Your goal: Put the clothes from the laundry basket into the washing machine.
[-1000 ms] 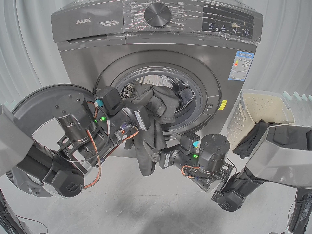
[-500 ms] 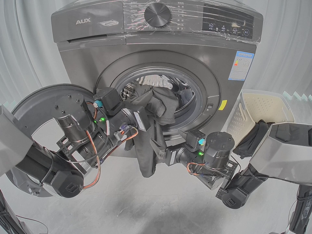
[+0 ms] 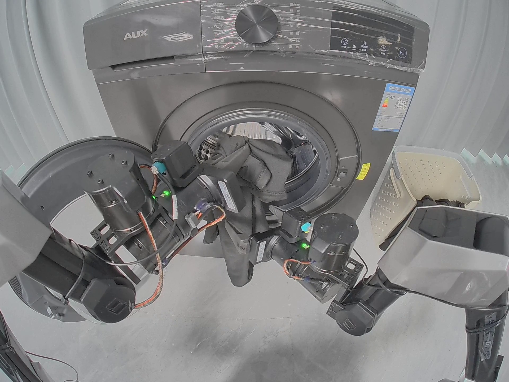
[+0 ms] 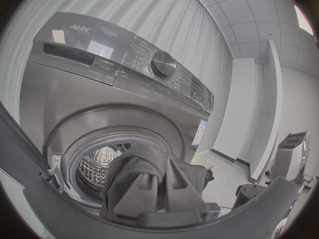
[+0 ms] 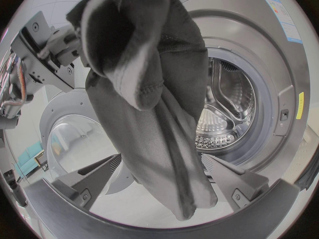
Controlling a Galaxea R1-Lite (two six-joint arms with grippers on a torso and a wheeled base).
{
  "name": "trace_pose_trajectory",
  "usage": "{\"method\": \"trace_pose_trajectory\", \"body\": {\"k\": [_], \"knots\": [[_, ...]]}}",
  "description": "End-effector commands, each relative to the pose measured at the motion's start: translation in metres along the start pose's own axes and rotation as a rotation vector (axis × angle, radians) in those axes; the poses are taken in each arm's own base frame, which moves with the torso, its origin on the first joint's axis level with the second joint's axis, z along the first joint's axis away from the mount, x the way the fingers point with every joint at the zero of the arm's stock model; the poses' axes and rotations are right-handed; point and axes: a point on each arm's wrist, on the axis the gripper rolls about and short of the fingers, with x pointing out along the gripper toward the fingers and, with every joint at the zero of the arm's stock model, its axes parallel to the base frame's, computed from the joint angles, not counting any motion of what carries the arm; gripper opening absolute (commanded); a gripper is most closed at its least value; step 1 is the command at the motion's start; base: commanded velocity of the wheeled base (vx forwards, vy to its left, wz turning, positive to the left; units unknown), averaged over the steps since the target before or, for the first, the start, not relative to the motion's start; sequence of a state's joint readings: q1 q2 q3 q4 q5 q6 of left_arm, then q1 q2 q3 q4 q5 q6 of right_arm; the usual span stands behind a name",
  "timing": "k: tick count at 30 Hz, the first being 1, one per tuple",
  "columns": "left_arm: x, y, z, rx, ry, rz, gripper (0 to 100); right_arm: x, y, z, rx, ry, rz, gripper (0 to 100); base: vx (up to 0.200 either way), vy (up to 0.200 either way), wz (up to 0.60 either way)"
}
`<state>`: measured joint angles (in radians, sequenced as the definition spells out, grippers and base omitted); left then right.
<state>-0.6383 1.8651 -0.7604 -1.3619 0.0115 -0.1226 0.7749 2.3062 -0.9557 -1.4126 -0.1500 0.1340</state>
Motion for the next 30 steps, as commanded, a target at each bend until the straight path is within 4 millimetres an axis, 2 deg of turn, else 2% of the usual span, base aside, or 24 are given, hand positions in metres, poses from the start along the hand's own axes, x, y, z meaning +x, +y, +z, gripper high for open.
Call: {"method": "trace_pose_trajectory", "body": {"k": [1, 9, 10, 20, 28, 30], "knots": [[-0.002, -0.001, 0.003, -0.001, -0.006, -0.003, 0, 0.014, -0.001, -0.016, -0.006, 0.003, 0.004, 100, 0.000, 0.000, 0.00], [-0.005, -0.003, 0.009, -0.005, -0.022, -0.009, 0, 0.027, 0.002, -0.019, 0.000, -0.033, 0.010, 100, 0.000, 0.000, 0.00], [-0.005, -0.002, 0.008, -0.005, -0.019, -0.009, 0, 0.030, 0.003, -0.020, 0.001, -0.042, 0.014, 0, 0.000, 0.000, 0.00], [-0.005, 0.004, 0.005, -0.012, -0.010, 0.015, 0, 0.025, 0.007, -0.013, 0.006, -0.057, 0.022, 0, 0.000, 0.000, 0.00], [-0.003, 0.007, 0.002, -0.010, -0.002, 0.023, 0, -0.011, 0.009, 0.017, 0.011, -0.042, 0.018, 0, 0.000, 0.000, 0.00], [-0.003, 0.008, 0.001, -0.010, -0.001, 0.026, 0, -0.028, 0.003, 0.032, 0.011, -0.040, 0.005, 0, 0.000, 0.000, 0.00]]}}
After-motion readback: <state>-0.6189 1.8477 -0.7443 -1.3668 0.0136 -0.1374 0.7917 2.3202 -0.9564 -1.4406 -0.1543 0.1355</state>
